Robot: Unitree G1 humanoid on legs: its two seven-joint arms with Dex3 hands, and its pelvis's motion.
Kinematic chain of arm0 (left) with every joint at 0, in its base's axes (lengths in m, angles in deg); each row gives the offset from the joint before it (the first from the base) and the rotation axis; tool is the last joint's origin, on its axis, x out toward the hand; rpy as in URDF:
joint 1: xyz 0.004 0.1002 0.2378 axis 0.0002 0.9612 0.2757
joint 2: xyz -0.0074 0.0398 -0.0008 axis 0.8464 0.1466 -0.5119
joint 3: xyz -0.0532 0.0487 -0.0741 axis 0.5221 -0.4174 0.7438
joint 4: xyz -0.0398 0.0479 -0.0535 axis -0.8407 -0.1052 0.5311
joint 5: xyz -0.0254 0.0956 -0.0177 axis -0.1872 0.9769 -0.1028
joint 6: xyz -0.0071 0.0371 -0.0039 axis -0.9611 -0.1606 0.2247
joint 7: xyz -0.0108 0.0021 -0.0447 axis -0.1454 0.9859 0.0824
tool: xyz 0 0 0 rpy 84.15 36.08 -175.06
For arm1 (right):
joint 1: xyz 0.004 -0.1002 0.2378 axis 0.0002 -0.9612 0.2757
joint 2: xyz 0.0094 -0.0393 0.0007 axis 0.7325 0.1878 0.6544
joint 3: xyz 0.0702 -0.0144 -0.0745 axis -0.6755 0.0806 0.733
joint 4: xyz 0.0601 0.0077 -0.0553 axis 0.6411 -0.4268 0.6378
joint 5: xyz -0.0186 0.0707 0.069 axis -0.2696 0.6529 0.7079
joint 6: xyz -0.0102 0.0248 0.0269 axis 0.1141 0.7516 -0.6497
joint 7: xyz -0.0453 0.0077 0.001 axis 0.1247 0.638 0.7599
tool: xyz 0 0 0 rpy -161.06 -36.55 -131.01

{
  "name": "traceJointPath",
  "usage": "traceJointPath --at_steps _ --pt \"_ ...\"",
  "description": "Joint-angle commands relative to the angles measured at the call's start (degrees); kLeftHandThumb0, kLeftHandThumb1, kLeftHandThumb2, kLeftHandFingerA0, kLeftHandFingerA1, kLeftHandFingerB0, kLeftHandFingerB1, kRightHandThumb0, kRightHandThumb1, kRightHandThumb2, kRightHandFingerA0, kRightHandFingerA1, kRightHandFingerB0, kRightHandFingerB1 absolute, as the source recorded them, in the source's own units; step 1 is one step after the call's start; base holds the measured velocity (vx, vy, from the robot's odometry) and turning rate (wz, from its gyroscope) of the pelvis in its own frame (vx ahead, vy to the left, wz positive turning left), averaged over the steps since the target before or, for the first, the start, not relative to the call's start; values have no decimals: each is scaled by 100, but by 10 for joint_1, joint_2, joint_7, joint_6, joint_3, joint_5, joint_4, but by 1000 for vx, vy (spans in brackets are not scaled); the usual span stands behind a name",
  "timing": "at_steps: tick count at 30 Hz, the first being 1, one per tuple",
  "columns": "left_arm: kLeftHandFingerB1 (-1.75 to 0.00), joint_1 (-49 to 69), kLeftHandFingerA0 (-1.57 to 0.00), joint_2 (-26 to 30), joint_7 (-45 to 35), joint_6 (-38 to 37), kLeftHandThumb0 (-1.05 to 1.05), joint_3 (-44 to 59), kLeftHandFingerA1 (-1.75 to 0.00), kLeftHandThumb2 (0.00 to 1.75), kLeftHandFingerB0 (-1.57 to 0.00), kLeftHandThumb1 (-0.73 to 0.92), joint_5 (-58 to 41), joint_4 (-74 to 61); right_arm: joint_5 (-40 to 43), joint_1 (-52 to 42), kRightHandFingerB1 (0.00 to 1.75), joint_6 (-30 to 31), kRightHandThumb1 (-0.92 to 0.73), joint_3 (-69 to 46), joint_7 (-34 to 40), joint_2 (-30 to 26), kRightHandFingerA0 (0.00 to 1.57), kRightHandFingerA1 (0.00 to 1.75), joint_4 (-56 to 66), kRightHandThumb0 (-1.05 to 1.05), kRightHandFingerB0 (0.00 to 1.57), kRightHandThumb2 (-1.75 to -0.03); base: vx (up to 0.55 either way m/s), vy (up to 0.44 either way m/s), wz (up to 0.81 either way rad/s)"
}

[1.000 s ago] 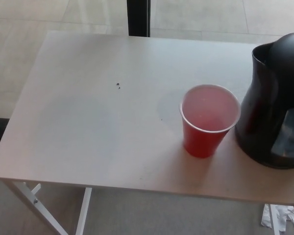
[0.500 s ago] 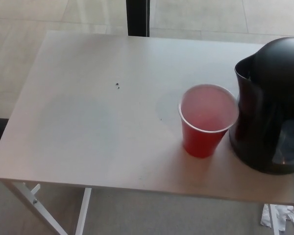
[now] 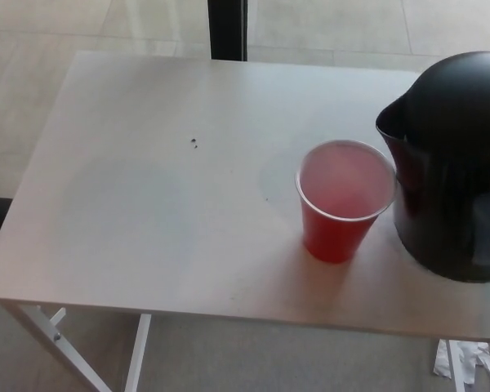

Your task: The robot uses its right hand to lift up a kettle kept on the middle of the desk by its handle and tilt it into a glass kept next to it to pour out water

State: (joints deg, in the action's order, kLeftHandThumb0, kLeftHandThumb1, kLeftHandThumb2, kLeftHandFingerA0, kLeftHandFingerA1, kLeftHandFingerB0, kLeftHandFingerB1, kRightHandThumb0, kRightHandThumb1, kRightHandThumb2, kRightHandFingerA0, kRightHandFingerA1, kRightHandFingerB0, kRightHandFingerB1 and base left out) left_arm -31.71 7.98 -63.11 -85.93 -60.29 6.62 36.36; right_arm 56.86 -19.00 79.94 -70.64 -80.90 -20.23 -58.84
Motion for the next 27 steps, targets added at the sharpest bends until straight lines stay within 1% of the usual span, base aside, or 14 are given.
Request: traceJointPath --at_steps 1,13,14,15,16,17,18,19,20,22,24,25,26,27 --pt "-60 -1 -43 13 2 3 -84 3 -64 117 -31 78 -5 0 12 36 170 37 -39 3 -12 -21 96 175 41 -7 80 -140 0 0 0" --pt "-54 -4 -45 15 2 0 -87 0 -59 76 -30 92 -2 -2 -37 65 169 69 -40 59 -14 -31 100 175 125 -12 80 -139 0 0 0" --pt "-55 -4 -45 16 1 0 -87 1 -59 77 -30 92 -3 -2 -40 68 162 69 -40 64 -13 -30 102 175 127 -12 88 -138 0 0 0" --pt "-60 -6 -45 17 -2 5 -88 4 -65 118 -29 81 -7 -2 -36 71 133 79 -46 65 -14 -29 130 146 129 -18 111 -121 0 0 0" --pt "-54 -6 -46 17 -2 4 -86 5 -59 76 -30 92 -7 -2 -38 76 131 88 -48 69 -16 -31 130 144 129 -17 111 -116 0 0 0" --pt "-60 -6 -44 18 -3 5 -84 4 -64 118 -30 80 -6 -4 -36 80 131 79 -47 70 -22 -31 133 145 123 -15 112 -117 0 0 0" --pt "-60 -6 -44 18 -3 5 -84 5 -64 118 -30 80 -6 -4 -37 80 131 80 -47 70 -22 -30 133 145 124 -15 112 -117 0 0 0" --pt "-54 -5 -45 18 -2 1 -85 4 -59 78 -30 92 -5 -5 -42 85 132 71 -48 79 -31 -36 133 145 117 -13 113 -119 0 0 0" --pt "-54 -6 -45 18 -3 2 -85 4 -59 78 -31 92 -5 -5 -54 87 160 65 -42 87 -31 -41 104 175 114 -10 91 -137 0 0 0" --pt "-53 -7 -46 19 -2 3 -85 2 -58 78 -31 92 -3 -6 -64 89 163 60 -40 97 -36 -49 102 175 111 -8 87 -144 0 0 0" --pt "-60 -8 -45 18 -4 1 -84 4 -65 118 -30 79 -6 -7 -85 92 156 69 -43 114 -40 -66 101 175 110 -12 87 -143 0 0 0" --pt "-54 -11 -45 19 -2 5 -86 5 -59 77 -30 92 -7 -4 -106 95 157 89 -41 131 -38 -80 97 174 111 -10 88 -137 0 0 0" --pt "-54 -13 -45 19 -2 5 -86 4 -58 77 -31 92 -5 -4 -110 92 156 71 -38 135 -41 -87 95 175 101 -9 87 -139 0 0 0" --pt "-60 -13 -44 19 -3 6 -85 5 -64 118 -30 80 -6 -5 -113 90 156 68 -38 137 -41 -90 95 172 98 -11 86 -136 0 0 0"
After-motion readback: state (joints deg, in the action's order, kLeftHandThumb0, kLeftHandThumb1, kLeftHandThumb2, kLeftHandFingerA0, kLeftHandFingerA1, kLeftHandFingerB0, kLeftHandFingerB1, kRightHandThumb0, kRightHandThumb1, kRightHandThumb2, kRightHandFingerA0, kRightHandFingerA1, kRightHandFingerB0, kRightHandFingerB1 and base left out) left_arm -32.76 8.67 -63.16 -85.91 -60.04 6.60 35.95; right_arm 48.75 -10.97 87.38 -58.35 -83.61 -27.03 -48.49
